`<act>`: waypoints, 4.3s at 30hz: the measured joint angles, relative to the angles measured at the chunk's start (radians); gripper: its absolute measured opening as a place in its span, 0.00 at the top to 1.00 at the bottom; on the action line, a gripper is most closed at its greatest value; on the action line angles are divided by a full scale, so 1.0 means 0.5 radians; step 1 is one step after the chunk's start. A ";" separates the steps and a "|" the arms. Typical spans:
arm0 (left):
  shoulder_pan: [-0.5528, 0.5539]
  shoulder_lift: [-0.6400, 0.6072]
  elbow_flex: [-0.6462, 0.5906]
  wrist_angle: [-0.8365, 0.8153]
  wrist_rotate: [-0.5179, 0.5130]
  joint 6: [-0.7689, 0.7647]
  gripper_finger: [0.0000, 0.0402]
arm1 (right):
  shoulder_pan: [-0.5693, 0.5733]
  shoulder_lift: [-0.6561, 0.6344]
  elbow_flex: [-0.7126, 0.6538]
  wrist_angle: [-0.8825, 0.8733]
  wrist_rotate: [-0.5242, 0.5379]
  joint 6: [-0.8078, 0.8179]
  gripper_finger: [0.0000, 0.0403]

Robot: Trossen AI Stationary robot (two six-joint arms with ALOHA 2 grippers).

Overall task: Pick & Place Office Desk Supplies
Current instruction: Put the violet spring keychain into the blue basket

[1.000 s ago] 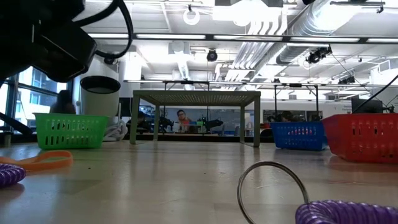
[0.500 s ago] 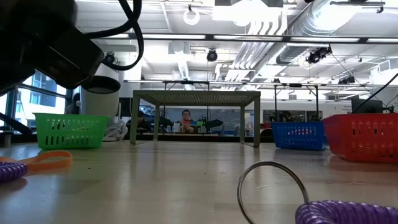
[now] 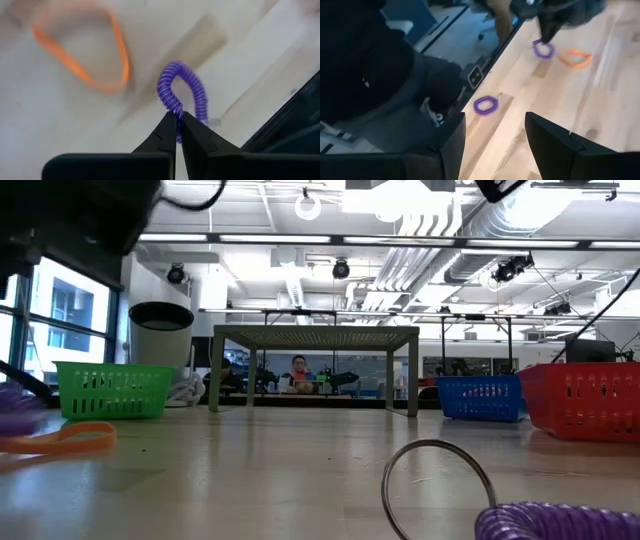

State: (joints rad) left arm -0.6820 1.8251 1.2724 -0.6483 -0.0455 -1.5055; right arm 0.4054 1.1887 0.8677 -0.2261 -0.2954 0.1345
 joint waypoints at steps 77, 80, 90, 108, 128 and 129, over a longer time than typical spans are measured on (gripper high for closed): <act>0.178 -0.023 0.197 0.765 -1.331 2.412 0.79 | 0.030 0.878 0.000 0.971 0.697 0.051 0.98; 0.178 0.006 0.197 0.845 -1.273 2.435 0.67 | 0.030 0.878 0.001 0.908 0.722 0.052 0.98; 0.170 0.027 0.200 0.902 -1.258 2.421 0.50 | 0.173 0.569 0.000 0.142 1.442 0.208 0.98; 0.154 0.027 0.200 0.932 -1.253 2.266 0.50 | -0.101 -0.001 -0.002 -1.698 2.159 1.327 0.98; 0.154 0.028 0.199 0.933 -1.103 2.119 0.50 | -1.125 0.001 -0.381 -1.042 1.722 0.666 0.93; 0.154 0.028 0.199 0.932 -1.103 2.119 0.50 | -1.150 0.000 -0.388 -1.035 1.704 0.665 0.91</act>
State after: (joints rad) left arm -0.6052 1.8389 1.3720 -0.1822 -0.5972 -0.4458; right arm -0.1696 1.1889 0.6739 -0.7437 0.5567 0.4667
